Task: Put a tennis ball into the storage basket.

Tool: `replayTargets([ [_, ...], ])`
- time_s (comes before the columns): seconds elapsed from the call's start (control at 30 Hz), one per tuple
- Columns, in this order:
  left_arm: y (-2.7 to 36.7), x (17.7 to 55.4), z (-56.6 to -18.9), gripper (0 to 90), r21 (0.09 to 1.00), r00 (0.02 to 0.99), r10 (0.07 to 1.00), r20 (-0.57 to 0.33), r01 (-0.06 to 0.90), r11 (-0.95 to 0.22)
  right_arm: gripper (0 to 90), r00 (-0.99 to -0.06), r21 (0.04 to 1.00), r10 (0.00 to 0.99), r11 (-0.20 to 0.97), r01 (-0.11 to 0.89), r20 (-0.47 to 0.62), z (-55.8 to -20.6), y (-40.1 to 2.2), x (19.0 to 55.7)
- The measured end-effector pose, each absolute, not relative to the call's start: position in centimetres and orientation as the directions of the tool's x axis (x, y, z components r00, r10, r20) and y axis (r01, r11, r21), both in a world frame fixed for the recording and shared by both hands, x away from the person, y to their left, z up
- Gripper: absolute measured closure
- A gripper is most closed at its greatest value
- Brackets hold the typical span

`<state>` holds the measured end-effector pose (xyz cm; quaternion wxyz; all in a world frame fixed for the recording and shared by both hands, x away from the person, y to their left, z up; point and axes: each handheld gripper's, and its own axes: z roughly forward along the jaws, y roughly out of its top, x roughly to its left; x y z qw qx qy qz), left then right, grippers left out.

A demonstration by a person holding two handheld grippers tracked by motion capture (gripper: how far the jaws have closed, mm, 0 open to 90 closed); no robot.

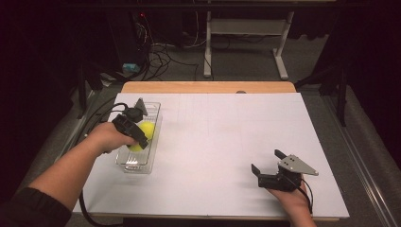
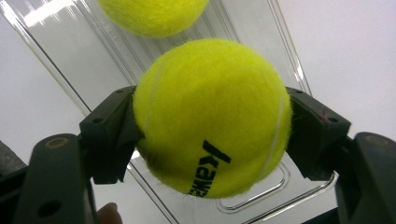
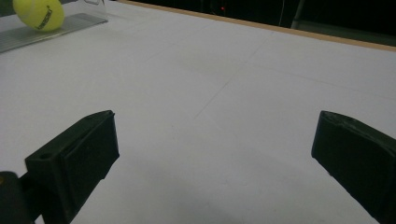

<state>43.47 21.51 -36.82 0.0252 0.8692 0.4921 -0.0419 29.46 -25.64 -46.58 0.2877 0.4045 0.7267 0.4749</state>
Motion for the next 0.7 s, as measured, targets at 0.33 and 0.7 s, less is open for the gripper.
replayTargets([
  [0.33, 21.5, 43.4, -36.7, 26.6, 0.006, 0.515, 0.852, -0.092, 0.856, -0.517, 0.8, -0.507, 0.923, 0.861, 0.222, 0.314, -0.035, -46.6, -25.6, 29.5],
  [0.7, 21.4, 43.4, -35.5, 0.6, 0.041, 0.516, 0.854, -0.074, 0.857, -0.514, 0.8, -0.507, 0.923, 0.861, 0.221, 0.313, -0.034, -46.6, -25.6, 29.5],
])
